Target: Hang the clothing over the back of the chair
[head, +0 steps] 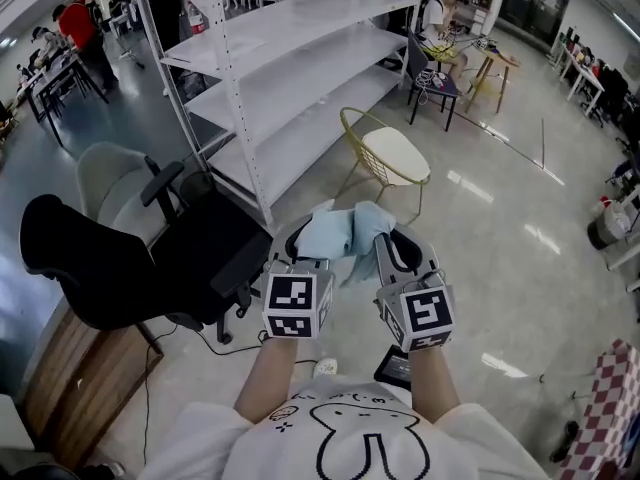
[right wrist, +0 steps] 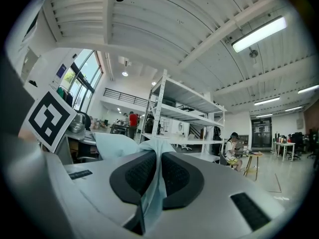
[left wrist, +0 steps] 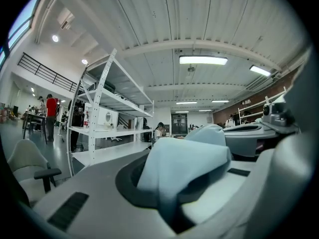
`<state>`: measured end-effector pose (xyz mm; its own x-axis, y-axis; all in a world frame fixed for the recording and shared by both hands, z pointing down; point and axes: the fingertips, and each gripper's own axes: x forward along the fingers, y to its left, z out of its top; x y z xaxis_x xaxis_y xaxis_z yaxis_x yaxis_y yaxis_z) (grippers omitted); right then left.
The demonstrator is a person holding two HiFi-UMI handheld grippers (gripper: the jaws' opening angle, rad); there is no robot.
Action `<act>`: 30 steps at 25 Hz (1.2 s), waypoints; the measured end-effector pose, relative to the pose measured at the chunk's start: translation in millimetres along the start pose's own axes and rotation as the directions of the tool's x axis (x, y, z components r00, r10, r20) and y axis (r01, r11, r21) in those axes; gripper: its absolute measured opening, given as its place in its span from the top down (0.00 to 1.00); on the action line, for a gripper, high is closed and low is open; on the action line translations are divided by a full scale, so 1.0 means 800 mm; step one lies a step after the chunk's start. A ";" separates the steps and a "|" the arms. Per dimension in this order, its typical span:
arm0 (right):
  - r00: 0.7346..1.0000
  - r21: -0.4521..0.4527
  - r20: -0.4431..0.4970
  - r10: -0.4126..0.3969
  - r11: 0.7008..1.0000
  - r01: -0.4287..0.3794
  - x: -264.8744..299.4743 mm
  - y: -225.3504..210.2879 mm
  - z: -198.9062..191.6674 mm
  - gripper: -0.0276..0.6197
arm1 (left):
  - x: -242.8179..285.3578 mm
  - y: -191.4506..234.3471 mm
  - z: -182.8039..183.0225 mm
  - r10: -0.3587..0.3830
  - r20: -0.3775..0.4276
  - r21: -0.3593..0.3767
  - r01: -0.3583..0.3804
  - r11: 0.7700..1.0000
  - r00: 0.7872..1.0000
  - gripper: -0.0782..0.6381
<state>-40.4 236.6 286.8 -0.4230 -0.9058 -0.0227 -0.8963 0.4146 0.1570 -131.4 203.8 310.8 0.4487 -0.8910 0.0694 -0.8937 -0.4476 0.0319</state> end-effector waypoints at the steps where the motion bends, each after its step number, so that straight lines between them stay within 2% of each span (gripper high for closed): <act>1: 1.000 0.000 0.000 -0.008 1.000 0.008 0.008 -0.003 -0.002 0.91 | 0.007 0.008 -0.001 -0.001 -0.002 -0.003 0.001 1.000 1.000 0.84; 6: 0.999 0.006 -0.031 -0.030 1.000 0.030 0.035 -0.016 -0.019 0.91 | 0.043 0.030 -0.019 -0.019 -0.045 -0.026 0.018 1.000 0.999 0.84; 12: 0.998 0.001 -0.044 -0.046 0.999 0.046 0.067 -0.052 -0.035 0.91 | 0.097 0.038 -0.026 -0.027 -0.056 -0.043 0.024 0.999 0.998 0.84; 20: 0.998 0.039 -0.014 -0.060 0.997 0.060 0.134 -0.143 -0.052 0.91 | 0.187 0.037 -0.025 -0.002 -0.051 -0.017 0.001 1.000 0.999 0.84; 30: 1.000 0.066 -0.018 -0.005 0.998 0.006 0.240 -0.256 -0.074 0.91 | 0.342 0.043 -0.011 0.045 -0.064 0.002 -0.045 0.999 0.997 0.84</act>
<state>69.4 -27.4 308.9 -0.4162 -0.9092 -0.0058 -0.9057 0.4140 0.0913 -39.2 -54.9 339.6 0.4068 -0.9036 0.1342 -0.9130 -0.4071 0.0267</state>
